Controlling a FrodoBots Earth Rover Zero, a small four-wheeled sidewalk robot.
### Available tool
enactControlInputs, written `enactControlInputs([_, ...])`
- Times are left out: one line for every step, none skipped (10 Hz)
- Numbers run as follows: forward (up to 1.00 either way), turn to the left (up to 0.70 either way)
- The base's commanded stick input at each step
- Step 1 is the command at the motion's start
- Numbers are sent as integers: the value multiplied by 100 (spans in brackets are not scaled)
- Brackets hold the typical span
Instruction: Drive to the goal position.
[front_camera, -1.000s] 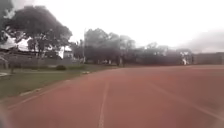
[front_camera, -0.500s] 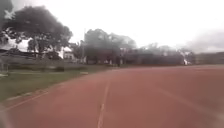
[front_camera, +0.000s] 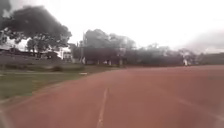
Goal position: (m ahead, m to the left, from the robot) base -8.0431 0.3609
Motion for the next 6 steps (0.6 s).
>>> enactControlInputs([70, 1])
enactControlInputs([70, 1])
enactControlInputs([70, 1])
enactControlInputs([70, 1])
enactControlInputs([70, 1])
enactControlInputs([70, 1])
